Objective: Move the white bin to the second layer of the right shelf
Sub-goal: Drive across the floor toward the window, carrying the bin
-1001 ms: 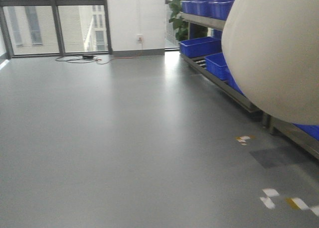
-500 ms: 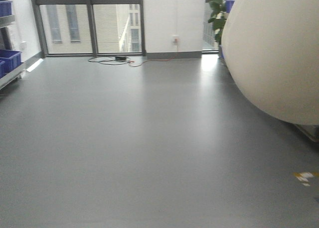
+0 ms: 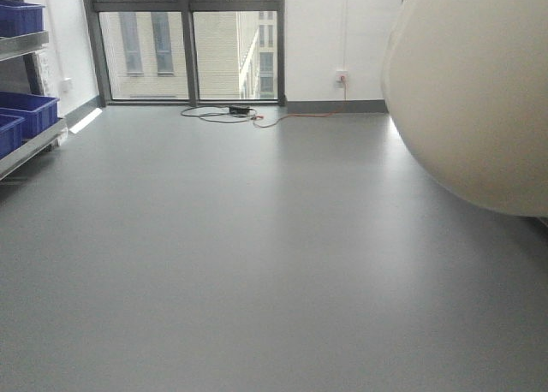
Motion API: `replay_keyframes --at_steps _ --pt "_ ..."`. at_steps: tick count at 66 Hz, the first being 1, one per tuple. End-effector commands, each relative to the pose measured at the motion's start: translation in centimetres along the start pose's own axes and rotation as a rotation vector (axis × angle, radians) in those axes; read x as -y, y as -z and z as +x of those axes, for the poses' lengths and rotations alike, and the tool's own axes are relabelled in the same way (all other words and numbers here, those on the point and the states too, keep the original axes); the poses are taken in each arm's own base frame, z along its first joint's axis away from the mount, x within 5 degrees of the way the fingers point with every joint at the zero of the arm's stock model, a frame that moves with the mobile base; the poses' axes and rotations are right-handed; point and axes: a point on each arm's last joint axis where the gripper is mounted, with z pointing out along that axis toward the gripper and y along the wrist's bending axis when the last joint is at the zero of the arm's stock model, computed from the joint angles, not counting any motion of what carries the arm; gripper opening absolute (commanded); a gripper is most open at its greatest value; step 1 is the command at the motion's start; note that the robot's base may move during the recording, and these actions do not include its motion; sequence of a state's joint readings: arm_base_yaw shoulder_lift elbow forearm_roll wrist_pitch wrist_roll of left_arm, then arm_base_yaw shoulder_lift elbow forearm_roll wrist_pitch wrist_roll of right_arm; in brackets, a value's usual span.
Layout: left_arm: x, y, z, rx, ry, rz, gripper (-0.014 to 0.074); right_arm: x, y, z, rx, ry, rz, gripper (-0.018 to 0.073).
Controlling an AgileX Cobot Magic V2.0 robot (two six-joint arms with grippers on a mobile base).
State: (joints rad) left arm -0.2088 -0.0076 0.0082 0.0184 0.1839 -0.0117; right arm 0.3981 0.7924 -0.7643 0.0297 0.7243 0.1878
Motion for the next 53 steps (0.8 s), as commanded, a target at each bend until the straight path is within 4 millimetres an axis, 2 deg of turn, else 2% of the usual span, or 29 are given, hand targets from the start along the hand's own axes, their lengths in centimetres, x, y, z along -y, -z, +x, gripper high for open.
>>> replay_keyframes --at_steps 1,53 --pt "0.03 -0.06 0.07 0.072 0.004 0.003 0.0085 -0.29 0.96 -1.5 0.122 0.0 -0.022 0.0055" --pt "0.03 -0.06 0.07 0.072 0.004 0.003 0.0085 -0.29 1.02 -1.5 0.124 0.0 -0.023 0.0055"
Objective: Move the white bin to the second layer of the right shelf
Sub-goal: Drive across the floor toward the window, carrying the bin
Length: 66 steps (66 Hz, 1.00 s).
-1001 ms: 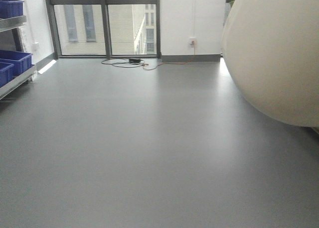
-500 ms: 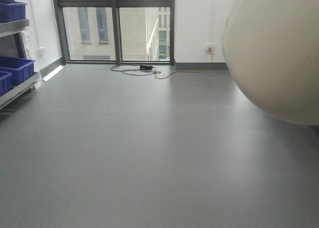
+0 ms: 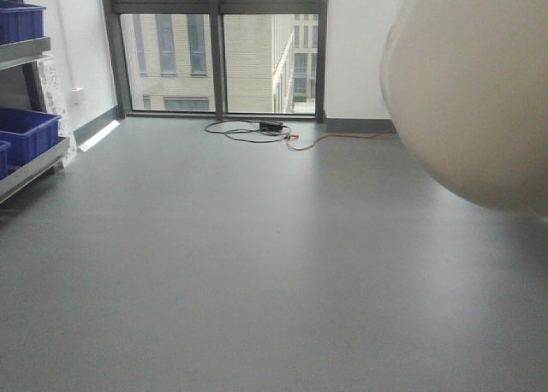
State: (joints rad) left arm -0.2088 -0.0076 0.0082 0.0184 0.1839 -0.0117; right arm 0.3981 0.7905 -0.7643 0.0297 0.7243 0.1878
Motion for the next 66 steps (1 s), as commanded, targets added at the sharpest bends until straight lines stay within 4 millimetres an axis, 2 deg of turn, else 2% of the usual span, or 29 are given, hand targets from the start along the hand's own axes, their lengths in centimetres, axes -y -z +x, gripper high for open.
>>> replay_keyframes --at_steps 1,66 --pt "0.03 -0.06 0.07 0.072 0.004 0.003 0.0085 -0.29 0.97 -1.5 0.122 0.0 -0.022 0.0055" --pt "0.03 -0.06 0.07 0.072 0.004 0.003 0.0085 -0.29 0.51 -1.53 0.106 -0.001 -0.019 0.0055"
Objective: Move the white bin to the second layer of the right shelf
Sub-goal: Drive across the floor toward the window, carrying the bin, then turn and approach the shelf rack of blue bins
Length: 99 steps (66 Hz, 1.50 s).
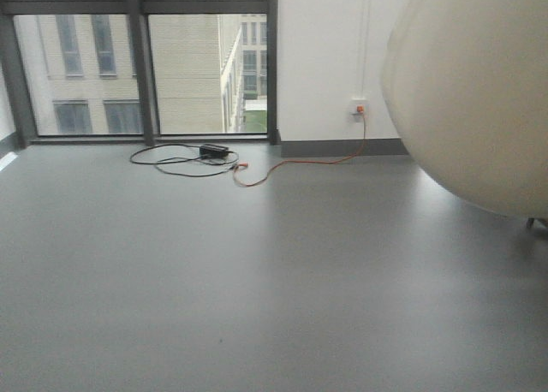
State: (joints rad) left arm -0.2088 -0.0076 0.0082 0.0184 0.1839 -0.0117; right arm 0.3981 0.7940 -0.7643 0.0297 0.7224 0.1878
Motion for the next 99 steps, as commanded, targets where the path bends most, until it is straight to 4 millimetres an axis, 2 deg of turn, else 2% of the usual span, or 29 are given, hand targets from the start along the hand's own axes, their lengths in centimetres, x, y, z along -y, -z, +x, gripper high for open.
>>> replay_keyframes --at_steps 1,99 --pt "0.03 -0.06 0.07 0.072 0.004 0.003 0.0085 -0.28 0.57 -1.51 0.106 -0.001 -0.019 0.0055" --pt "0.03 -0.06 0.07 0.072 0.004 0.003 0.0085 -0.28 0.48 -1.52 0.103 -0.001 -0.018 0.0055"
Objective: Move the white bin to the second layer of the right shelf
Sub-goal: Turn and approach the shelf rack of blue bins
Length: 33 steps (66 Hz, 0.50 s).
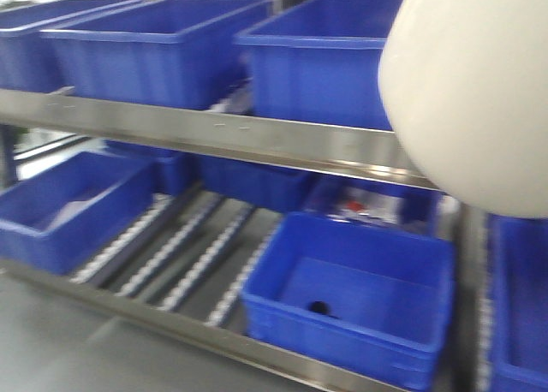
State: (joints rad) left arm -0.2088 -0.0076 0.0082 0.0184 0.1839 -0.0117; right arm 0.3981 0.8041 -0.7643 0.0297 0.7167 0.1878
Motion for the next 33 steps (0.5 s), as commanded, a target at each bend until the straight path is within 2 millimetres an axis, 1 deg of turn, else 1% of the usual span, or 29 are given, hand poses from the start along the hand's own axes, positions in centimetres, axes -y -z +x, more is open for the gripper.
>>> replay_keyframes --at_steps 1,33 --pt "0.03 -0.06 0.07 0.072 0.004 0.003 0.0085 -0.28 0.74 -1.45 0.107 -0.001 -0.019 0.0055" --pt "0.03 -0.06 0.07 0.072 0.004 0.003 0.0085 -0.28 0.92 -1.44 0.113 -0.001 -0.021 0.0055"
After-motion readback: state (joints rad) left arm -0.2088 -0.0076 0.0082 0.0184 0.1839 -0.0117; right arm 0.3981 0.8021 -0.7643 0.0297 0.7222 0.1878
